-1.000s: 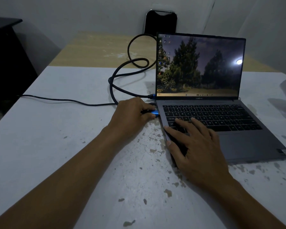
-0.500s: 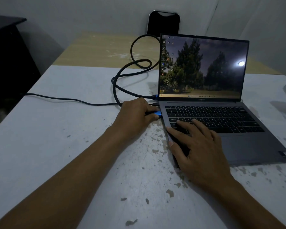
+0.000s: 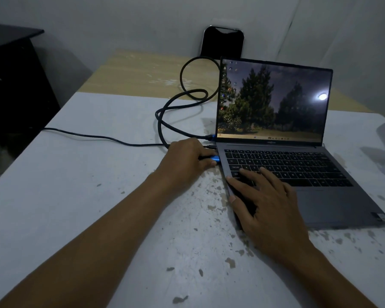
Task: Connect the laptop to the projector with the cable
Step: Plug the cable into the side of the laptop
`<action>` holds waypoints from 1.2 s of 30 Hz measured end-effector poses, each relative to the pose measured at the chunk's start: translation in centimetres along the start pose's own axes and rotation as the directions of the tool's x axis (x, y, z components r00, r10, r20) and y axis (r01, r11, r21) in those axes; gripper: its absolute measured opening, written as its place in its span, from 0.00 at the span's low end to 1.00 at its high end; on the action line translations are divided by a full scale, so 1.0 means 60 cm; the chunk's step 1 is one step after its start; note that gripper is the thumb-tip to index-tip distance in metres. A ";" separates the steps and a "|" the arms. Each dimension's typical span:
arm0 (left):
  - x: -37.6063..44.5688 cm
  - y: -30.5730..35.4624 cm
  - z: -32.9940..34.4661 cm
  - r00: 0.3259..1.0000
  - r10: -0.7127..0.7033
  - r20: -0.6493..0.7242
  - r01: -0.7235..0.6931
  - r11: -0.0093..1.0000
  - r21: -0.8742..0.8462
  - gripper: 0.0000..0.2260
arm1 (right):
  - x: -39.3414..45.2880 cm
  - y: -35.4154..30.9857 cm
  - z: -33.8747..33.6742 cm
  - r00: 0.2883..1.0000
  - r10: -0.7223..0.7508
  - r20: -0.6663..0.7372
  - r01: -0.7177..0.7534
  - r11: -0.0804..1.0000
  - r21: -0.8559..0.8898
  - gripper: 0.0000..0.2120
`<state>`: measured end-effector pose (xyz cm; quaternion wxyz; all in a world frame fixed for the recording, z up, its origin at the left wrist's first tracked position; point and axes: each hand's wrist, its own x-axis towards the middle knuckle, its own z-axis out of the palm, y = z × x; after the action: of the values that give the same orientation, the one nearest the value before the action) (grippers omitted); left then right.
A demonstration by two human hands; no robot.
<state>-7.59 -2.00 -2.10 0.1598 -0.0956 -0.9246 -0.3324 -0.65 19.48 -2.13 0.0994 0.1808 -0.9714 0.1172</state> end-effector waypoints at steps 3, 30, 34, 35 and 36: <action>0.002 -0.001 0.000 1.000 0.014 0.001 -0.014 1.000 -0.003 0.16 | -0.001 0.000 0.000 1.000 -0.002 -0.004 0.002 1.000 -0.005 0.24; -0.009 -0.010 0.011 0.993 0.054 -0.108 -0.049 0.998 0.047 0.14 | -0.003 0.005 -0.002 0.999 -0.031 -0.003 0.032 0.998 0.051 0.26; -0.013 -0.006 0.011 0.992 0.055 -0.112 -0.047 0.997 0.068 0.15 | -0.003 0.004 -0.001 0.999 -0.035 -0.008 0.036 0.998 0.048 0.25; -0.013 -0.004 0.010 0.991 0.074 -0.111 -0.063 0.993 0.101 0.15 | -0.003 0.004 0.001 0.999 -0.040 -0.009 0.040 0.998 0.042 0.25; -0.015 -0.003 0.011 0.990 0.090 -0.105 -0.075 0.987 0.140 0.15 | -0.006 0.005 0.002 0.999 -0.040 -0.008 0.040 0.999 0.035 0.24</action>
<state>-6.95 -1.78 -2.99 0.2306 -0.1042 -0.9300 -0.2666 -0.47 19.81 -2.39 0.1022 0.2016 -0.9650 0.1329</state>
